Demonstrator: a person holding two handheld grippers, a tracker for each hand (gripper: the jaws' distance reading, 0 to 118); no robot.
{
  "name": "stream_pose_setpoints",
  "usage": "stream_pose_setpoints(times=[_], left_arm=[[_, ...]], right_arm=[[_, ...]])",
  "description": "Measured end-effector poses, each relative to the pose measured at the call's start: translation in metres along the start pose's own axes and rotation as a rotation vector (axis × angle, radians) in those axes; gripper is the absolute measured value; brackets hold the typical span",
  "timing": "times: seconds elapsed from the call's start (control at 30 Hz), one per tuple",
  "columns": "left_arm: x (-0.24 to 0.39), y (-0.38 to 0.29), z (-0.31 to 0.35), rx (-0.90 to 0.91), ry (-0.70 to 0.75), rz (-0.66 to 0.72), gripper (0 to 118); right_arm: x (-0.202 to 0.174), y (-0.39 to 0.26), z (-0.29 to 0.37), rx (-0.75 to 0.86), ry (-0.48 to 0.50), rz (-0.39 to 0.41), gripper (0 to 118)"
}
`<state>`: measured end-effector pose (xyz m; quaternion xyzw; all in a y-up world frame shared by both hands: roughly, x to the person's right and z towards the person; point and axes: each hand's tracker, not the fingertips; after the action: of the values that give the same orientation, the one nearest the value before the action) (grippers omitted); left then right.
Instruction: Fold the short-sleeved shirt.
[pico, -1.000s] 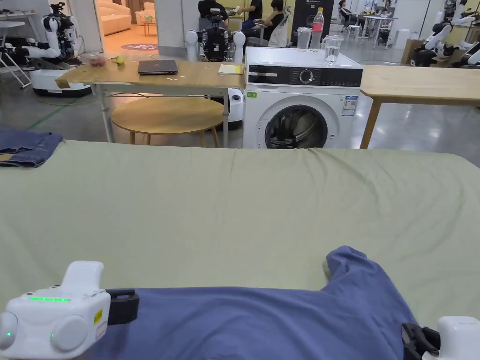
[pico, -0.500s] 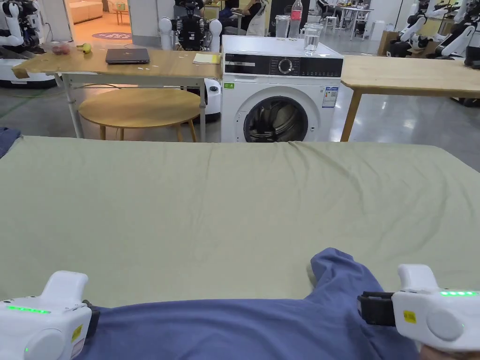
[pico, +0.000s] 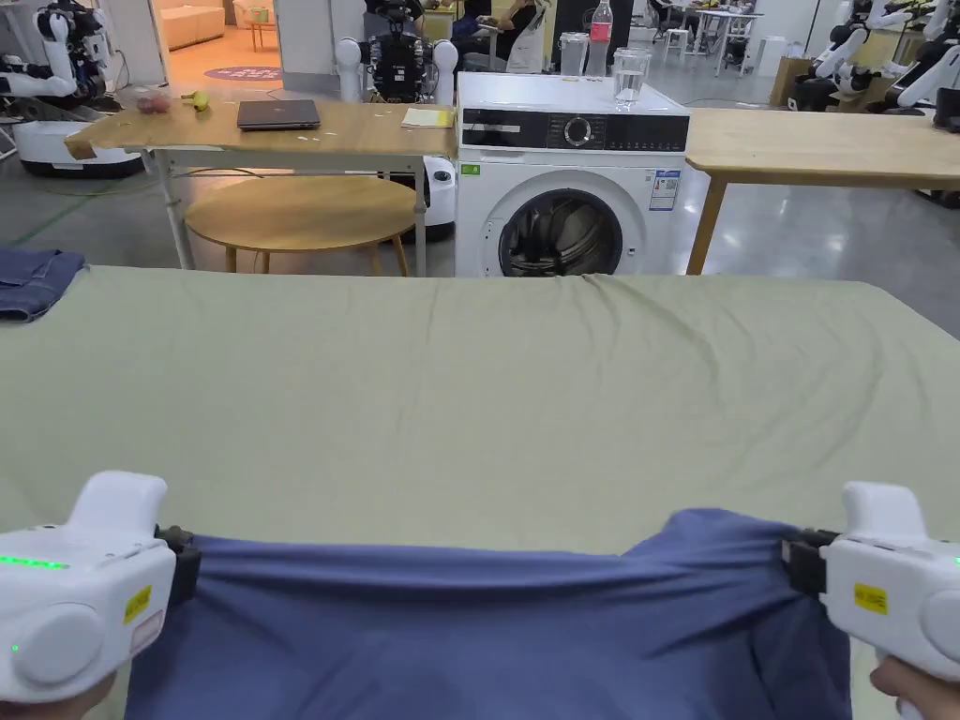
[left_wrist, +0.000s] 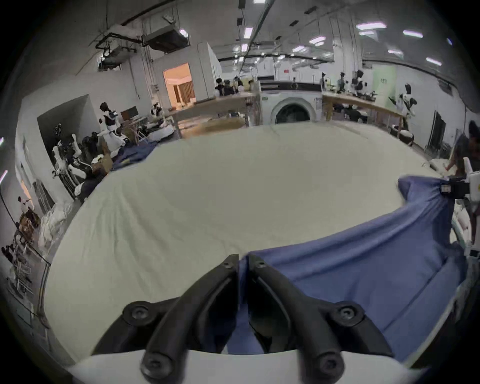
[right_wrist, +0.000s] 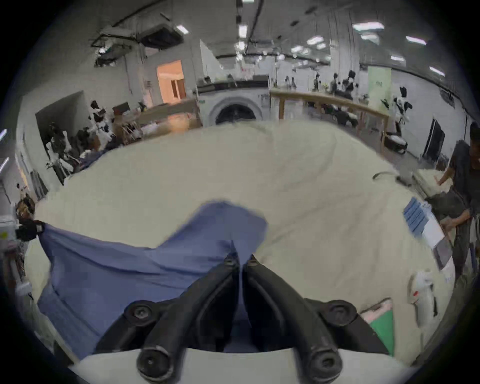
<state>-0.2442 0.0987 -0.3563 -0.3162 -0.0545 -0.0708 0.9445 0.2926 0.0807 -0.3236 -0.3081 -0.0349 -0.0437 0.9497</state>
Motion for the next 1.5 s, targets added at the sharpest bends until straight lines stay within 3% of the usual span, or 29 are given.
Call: stream_pose_setpoints(times=[0.23, 0.33, 0.43, 0.57, 0.6, 0.63, 0.67, 0.7, 0.73, 0.77, 0.83, 0.9, 1.0, 1.03, 1.07, 1.1, 1.13, 1.3, 1.5], left_arm=[[-0.007, -0.068, 0.118, 0.073, -0.062, 0.017, 1], [-0.009, -0.116, 0.126, -0.006, -0.066, 0.047, 1], [-0.012, -0.161, 0.118, -0.098, -0.061, 0.115, 1], [-0.007, -0.177, 0.116, -0.101, -0.044, 0.131, 1], [-0.003, -0.172, 0.12, -0.082, -0.022, 0.126, 9], [0.002, -0.161, 0.129, -0.031, -0.007, 0.11, 39], [0.008, -0.152, 0.136, 0.012, -0.008, 0.099, 71], [0.017, -0.138, 0.143, 0.08, -0.015, 0.088, 94], [0.027, -0.122, 0.15, 0.139, -0.012, 0.076, 105], [0.037, -0.108, 0.153, 0.179, -0.002, 0.065, 106], [0.058, -0.077, 0.155, 0.251, -0.002, 0.063, 106], [0.074, -0.059, 0.156, 0.304, -0.009, 0.068, 106], [0.084, -0.047, 0.146, 0.308, 0.0, 0.04, 103], [0.086, -0.046, 0.145, 0.312, 0.002, 0.03, 87], [0.086, -0.045, 0.144, 0.305, -0.001, 0.021, 58], [0.085, -0.045, 0.141, 0.287, 0.004, 0.013, 18], [0.082, -0.05, 0.134, 0.274, 0.026, 0.012, 0], [0.056, -0.066, 0.135, 0.258, -0.003, 0.046, 0], [-0.038, -0.122, 0.122, 0.169, -0.044, 0.298, 0]], right_arm=[[0.0, -0.063, 0.134, 0.083, -0.007, 0.075, 0], [0.0, -0.115, 0.147, 0.023, -0.033, 0.078, 0], [0.001, -0.165, 0.138, -0.064, -0.048, 0.033, 0], [-0.002, -0.181, 0.135, -0.078, -0.047, -0.002, 0], [-0.007, -0.176, 0.141, -0.052, -0.049, -0.001, 0], [-0.013, -0.167, 0.15, -0.009, -0.034, 0.008, 7], [-0.018, -0.156, 0.154, 0.021, -0.014, 0.015, 28], [-0.029, -0.143, 0.16, 0.049, 0.011, 0.028, 56], [-0.043, -0.13, 0.165, 0.095, 0.03, 0.044, 83], [-0.057, -0.119, 0.17, 0.147, 0.036, 0.063, 89], [-0.089, -0.094, 0.177, 0.241, 0.056, 0.088, 89], [-0.11, -0.079, 0.176, 0.289, 0.095, 0.07, 89], [-0.132, -0.071, 0.171, 0.317, 0.051, 0.084, 87], [-0.137, -0.072, 0.171, 0.331, 0.038, 0.101, 71], [-0.139, -0.073, 0.169, 0.337, 0.025, 0.112, 41], [-0.143, -0.074, 0.167, 0.333, -0.006, 0.122, 6], [-0.146, -0.076, 0.167, 0.341, -0.013, 0.129, 0], [-0.153, -0.08, 0.169, 0.337, 0.008, 0.146, 0], [-0.165, -0.091, 0.165, 0.316, 0.016, 0.127, 0]])
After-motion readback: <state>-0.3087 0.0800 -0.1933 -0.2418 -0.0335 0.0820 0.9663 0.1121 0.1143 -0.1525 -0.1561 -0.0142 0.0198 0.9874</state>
